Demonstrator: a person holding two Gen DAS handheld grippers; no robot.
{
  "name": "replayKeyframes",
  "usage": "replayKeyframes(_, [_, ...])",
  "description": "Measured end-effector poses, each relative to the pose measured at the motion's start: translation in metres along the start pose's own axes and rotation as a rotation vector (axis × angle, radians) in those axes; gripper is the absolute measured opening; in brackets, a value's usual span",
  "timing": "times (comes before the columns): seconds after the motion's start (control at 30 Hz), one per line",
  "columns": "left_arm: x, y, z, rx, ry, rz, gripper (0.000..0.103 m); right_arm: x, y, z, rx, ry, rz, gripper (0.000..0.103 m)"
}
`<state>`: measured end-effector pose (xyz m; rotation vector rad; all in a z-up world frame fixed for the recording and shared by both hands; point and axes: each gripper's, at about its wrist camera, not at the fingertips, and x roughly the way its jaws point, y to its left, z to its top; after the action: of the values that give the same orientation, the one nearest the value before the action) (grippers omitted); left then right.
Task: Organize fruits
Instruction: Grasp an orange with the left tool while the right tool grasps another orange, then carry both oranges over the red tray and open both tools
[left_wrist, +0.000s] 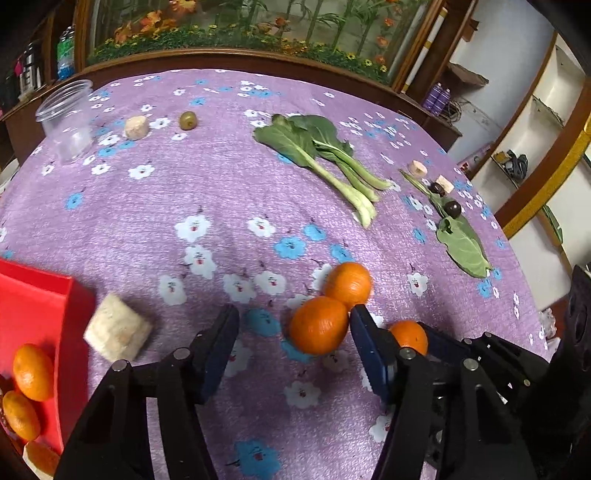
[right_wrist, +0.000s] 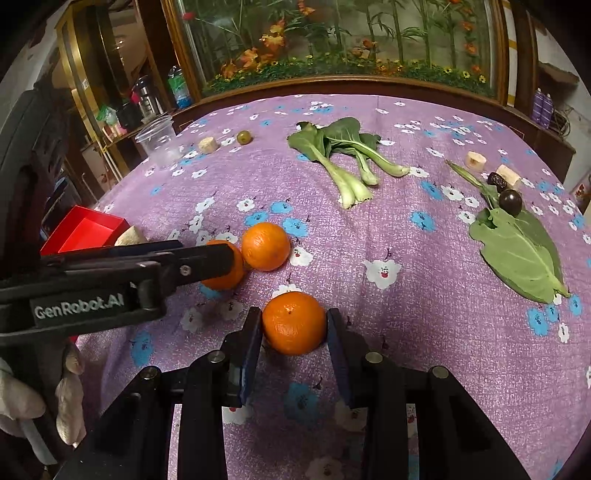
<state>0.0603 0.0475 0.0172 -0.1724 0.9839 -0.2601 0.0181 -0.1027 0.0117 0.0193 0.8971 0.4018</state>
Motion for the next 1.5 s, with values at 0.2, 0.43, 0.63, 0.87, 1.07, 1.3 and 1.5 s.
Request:
replayKeyframes(0.2, [0.007,-0.015,-0.005,0.057,-0.002,0.016,0.05,0.0,0.005,-0.001,-0.032,-0.005,-0.023,0.038])
replayKeyframes(0.43, [-0.002,-0.03,-0.011,0.104,-0.04,0.057,0.027,0.0,0.006,-0.001,-0.035,-0.006,-0.027,0.038])
replayKeyframes(0.63, [-0.016,-0.038,-0.023,0.117,-0.065,0.08,0.027,0.0,0.006,-0.002,-0.032,-0.012,-0.037,0.038])
replayKeyframes(0.87, [-0.053,-0.027,-0.041,0.037,-0.139,0.086,0.027,-0.003,0.002,-0.001,-0.002,-0.029,-0.022,0.037])
replayKeyframes(1.07, [-0.076,0.003,-0.052,-0.057,-0.161,0.114,0.027,-0.004,-0.001,-0.001,0.026,-0.041,0.006,0.037])
replayKeyframes(1.3, [-0.109,0.023,-0.066,-0.116,-0.211,0.112,0.028,-0.004,-0.01,-0.001,0.079,-0.039,0.036,0.037])
replayKeyframes(1.5, [-0.139,0.041,-0.074,-0.148,-0.262,0.137,0.028,-0.021,-0.004,-0.003,0.089,-0.039,0.014,0.037])
